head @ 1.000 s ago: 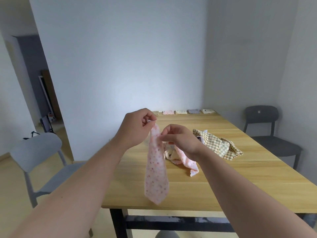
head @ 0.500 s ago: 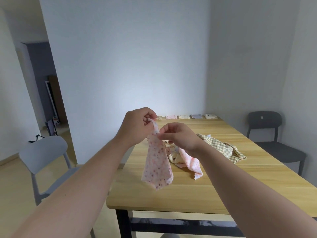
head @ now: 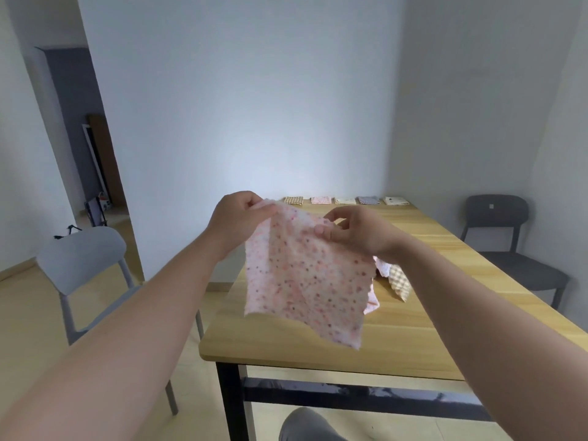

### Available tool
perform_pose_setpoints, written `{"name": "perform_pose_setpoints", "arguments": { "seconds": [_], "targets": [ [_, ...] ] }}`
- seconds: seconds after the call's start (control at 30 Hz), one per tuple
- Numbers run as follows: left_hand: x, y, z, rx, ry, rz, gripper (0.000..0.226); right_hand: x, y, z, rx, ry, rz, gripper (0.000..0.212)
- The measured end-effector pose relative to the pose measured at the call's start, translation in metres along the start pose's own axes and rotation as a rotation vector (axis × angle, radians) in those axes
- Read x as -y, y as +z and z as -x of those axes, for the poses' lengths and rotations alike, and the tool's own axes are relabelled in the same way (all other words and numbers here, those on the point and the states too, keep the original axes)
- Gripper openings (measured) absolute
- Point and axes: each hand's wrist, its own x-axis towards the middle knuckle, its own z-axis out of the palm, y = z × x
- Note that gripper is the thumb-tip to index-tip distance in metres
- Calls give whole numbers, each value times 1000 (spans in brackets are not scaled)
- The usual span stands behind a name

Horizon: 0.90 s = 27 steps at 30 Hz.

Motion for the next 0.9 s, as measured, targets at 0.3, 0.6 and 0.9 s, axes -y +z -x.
{"name": "perform_pose_setpoints", "arguments": {
  "seconds": [0.3, 0.6, 0.9],
  "targets": [
    [38, -3, 0, 97, -255, 227, 16, -47, -19, -14, 137, 154, -166, 18],
    [75, -3, -2, 281, -512, 618, 34, -76, -7, -28, 159, 264, -696, 18],
    [141, 24, -9, 172, -460, 6, 28, -126, 32, -60, 33, 493, -299, 8]
  ]
}}
